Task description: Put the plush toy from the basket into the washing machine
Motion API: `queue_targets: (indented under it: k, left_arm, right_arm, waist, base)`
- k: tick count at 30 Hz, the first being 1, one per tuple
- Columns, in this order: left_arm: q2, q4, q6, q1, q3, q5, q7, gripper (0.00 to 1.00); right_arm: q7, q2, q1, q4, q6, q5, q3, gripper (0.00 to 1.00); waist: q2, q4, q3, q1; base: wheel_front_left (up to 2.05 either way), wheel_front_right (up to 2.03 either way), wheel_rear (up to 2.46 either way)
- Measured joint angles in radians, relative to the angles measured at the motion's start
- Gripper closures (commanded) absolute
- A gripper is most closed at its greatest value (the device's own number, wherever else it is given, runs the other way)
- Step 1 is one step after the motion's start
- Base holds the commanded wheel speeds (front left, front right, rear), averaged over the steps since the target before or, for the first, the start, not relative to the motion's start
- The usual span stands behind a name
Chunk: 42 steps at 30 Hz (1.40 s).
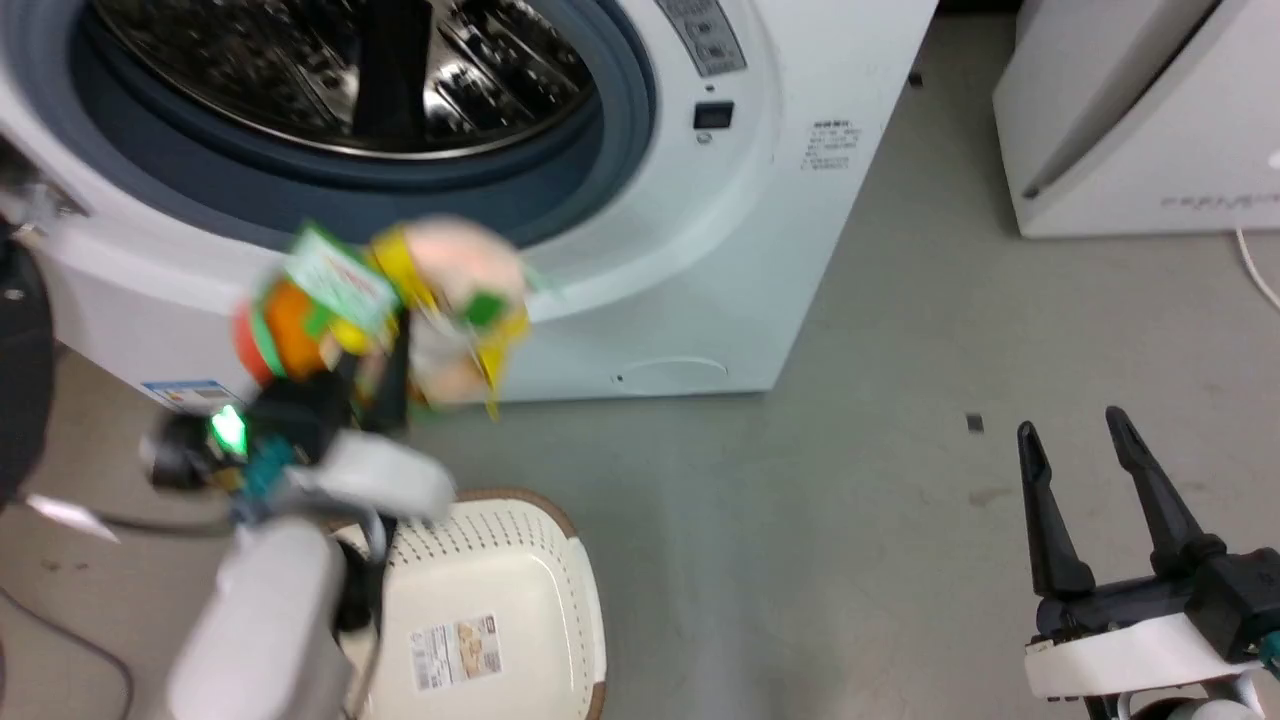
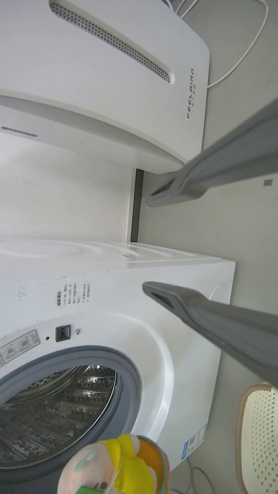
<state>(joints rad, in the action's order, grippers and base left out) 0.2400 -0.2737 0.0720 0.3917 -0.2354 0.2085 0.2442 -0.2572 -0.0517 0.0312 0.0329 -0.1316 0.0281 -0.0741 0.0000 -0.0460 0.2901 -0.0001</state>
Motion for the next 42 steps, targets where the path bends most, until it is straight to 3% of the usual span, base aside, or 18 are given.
queue_targets:
  k: [4, 10, 19, 26, 34, 42]
  left_arm:
    - [0.05, 0.027, -0.007, 0.152, 0.042, 0.015, -0.043, 1.0]
    - [0.131, -0.005, -0.058, 0.404, 0.063, 0.018, -0.14, 1.0]
    - [0.219, -0.162, -0.136, 0.737, 0.06, 0.015, -0.27, 1.0]
    - [0.287, -0.286, -0.165, 0.968, 0.012, -0.045, -0.302, 1.0]
    - [0.352, -0.412, -0.19, 1.093, -0.098, -0.121, -0.335, 1.0]
    - [0.365, -0.5, -0.199, 1.123, -0.191, -0.103, -0.368, 1.0]
  right_arm:
    - [0.0, 0.0, 0.017, 0.008, 0.0, 0.005, 0.004, 0.0]
    - [0.0, 0.0, 0.072, 0.021, 0.0, 0.02, 0.014, 0.0]
    - [0.0, 0.0, 0.136, 0.033, 0.0, 0.071, 0.031, 0.0]
    - [0.0, 0.0, 0.161, 0.036, 0.0, 0.101, 0.053, 0.0]
    - [0.0, 0.0, 0.173, 0.043, 0.0, 0.124, 0.084, 0.0]
    - [0.0, 0.0, 0.173, 0.048, 0.0, 0.13, 0.085, 0.0]
  waist:
    - [0.0, -0.019, 0.059, 0.0]
    - [0.0, -0.056, 0.174, 0.0001]
    - [0.0, -0.122, 0.364, 0.0002]
    - [-0.0001, -0.173, 0.487, 0.0003]
    - [0.0, -0.233, 0.564, 0.0003]
    - [0.0, -0.245, 0.59, 0.0002]
  base:
    - [0.0, 0.0, 0.0]
    - [0.0, 0.0, 0.0]
    - [0.0, 0.0, 0.0]
    - [0.0, 0.0, 0.0]
    - [0.0, 0.0, 0.0]
    - [0.0, 0.0, 0.0]
